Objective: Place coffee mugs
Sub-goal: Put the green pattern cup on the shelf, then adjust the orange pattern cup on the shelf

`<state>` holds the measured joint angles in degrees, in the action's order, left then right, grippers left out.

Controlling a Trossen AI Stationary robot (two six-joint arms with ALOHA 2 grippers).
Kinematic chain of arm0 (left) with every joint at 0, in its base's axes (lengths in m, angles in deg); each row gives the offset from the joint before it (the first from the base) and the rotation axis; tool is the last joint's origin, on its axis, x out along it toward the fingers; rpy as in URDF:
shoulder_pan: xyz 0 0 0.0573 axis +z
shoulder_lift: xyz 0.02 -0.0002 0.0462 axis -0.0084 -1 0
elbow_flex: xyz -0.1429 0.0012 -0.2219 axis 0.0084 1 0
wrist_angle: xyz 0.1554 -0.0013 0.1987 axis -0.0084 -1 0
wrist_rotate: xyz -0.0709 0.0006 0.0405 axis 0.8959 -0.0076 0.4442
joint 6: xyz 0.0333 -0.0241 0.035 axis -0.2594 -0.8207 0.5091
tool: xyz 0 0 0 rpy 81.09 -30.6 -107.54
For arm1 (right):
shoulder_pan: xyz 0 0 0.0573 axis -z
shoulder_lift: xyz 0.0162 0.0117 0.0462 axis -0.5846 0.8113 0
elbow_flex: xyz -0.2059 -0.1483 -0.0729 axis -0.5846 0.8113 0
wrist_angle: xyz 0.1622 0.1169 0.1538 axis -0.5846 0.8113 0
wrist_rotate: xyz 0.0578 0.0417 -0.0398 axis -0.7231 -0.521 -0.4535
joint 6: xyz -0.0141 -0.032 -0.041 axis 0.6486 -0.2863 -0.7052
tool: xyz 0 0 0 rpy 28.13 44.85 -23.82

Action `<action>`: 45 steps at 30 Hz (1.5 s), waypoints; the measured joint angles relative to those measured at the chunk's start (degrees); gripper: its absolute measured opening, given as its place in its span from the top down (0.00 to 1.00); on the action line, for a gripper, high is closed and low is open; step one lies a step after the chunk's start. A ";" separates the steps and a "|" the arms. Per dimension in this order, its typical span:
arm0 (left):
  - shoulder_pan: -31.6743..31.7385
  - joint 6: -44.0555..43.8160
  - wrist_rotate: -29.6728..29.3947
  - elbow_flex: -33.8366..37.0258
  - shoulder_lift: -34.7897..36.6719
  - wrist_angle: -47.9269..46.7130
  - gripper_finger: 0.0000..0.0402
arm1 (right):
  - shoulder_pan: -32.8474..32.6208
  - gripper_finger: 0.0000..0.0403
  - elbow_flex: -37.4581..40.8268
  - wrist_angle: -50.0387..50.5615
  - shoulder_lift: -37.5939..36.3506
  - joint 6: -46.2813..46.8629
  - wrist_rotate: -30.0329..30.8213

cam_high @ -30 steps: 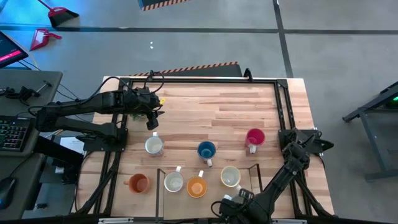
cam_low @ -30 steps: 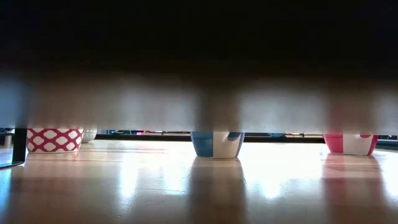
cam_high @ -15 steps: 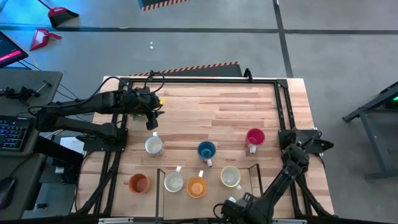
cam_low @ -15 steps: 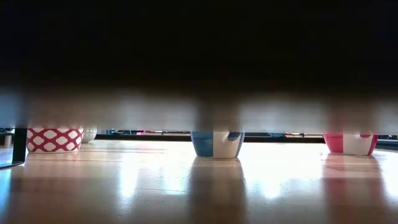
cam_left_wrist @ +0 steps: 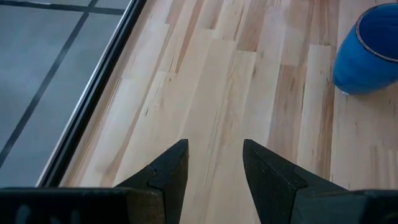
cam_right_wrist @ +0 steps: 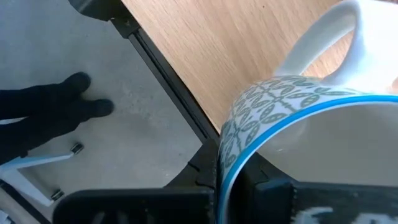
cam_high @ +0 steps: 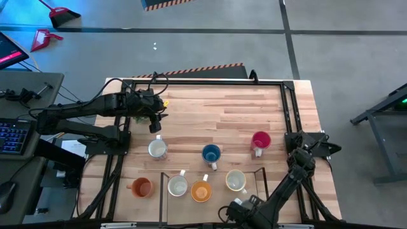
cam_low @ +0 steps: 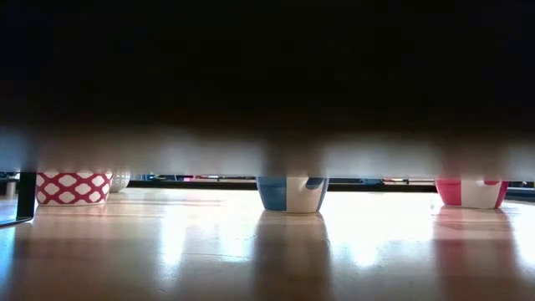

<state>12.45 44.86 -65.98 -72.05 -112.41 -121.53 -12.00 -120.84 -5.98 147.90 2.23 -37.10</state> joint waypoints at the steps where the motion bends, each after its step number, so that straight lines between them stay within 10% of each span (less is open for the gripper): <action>1: 0.00 0.24 0.00 0.00 0.00 0.00 0.65 | 0.09 1.00 0.00 -0.01 0.00 -0.02 -0.12; 45: 0.00 0.30 0.00 0.00 0.02 0.03 0.65 | 0.53 0.91 -6.03 4.91 -1.94 -0.23 0.63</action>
<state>12.45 45.16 -65.98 -72.05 -112.39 -121.50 -11.47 -126.87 -1.07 145.97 2.00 -36.47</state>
